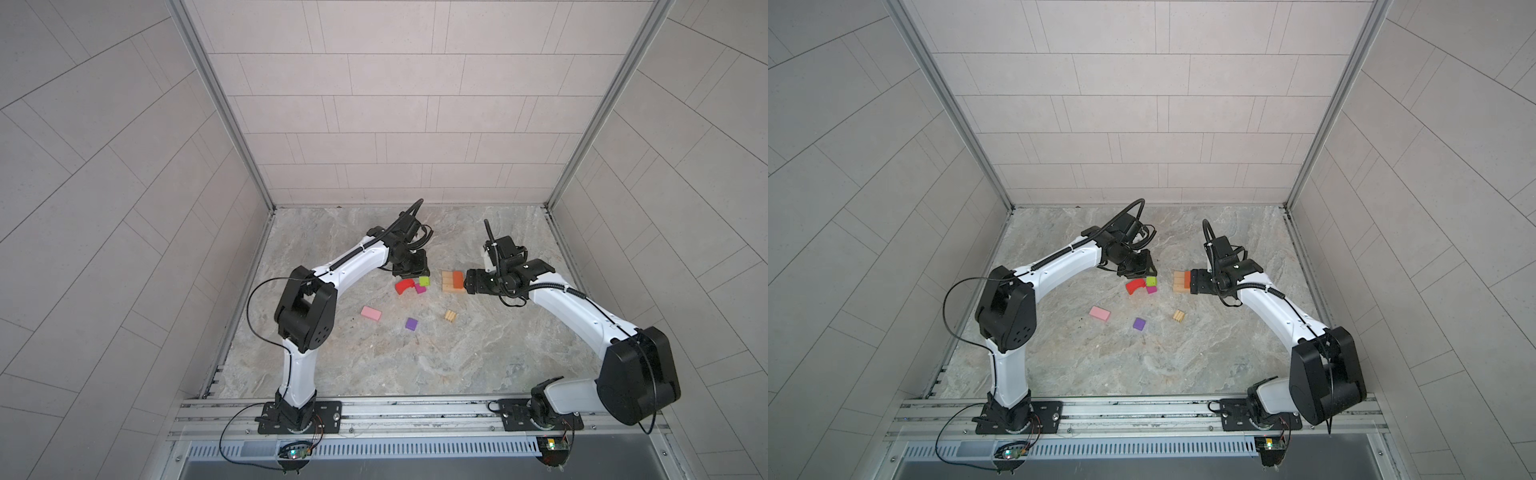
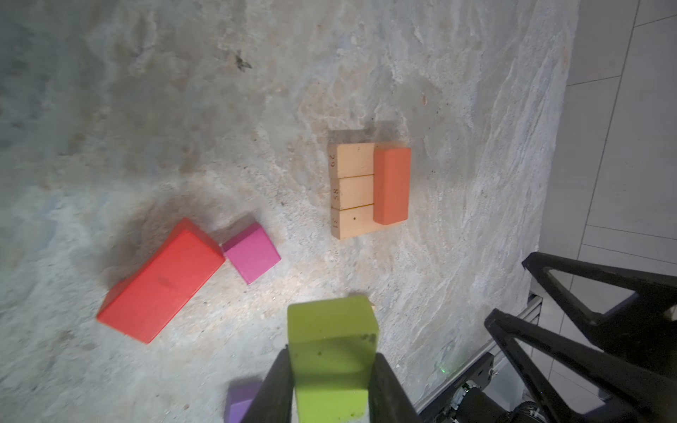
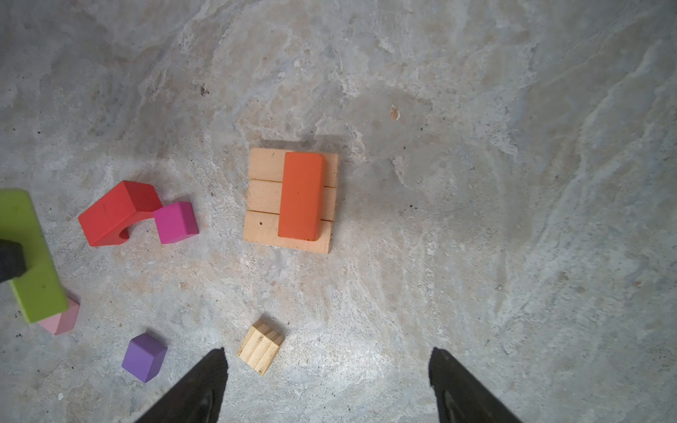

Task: Build the wood block tower
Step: 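Lift the lime-green block with the left gripper and carry it toward the wooden bars, then lower the lime-green block onto the wooden bars beside the orange-red bar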

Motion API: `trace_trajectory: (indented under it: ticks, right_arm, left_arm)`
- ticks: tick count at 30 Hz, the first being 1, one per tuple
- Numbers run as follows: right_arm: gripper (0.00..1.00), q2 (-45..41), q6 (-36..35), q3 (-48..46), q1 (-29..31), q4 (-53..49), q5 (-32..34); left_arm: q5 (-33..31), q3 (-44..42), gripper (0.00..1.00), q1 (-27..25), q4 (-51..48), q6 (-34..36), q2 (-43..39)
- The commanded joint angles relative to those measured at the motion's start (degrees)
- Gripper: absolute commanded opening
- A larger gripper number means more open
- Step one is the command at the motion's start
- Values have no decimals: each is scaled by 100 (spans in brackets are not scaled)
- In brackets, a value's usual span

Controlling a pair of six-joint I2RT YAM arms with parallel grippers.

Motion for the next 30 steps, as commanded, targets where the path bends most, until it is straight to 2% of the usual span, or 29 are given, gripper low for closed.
trace_trajectory:
  ticks: [1,6,11,30]
  right_arm:
    - [87,-7,68,-30,-112,-55,-196]
    - [87,8,53,-28,-228,-28,-71]
    - [87,97,26,-11,-334,7,-144]
    - [86,122,32,-8,-552,-59,-322]
  left_arm:
    - [417,278,14,-35,248,-352,241]
    - [828,547,14,-42,736,-807,682]
    - [1007,928,14,-74,794,-857,1073]
    - [1168,1380,14,-132,758,-14,1690]
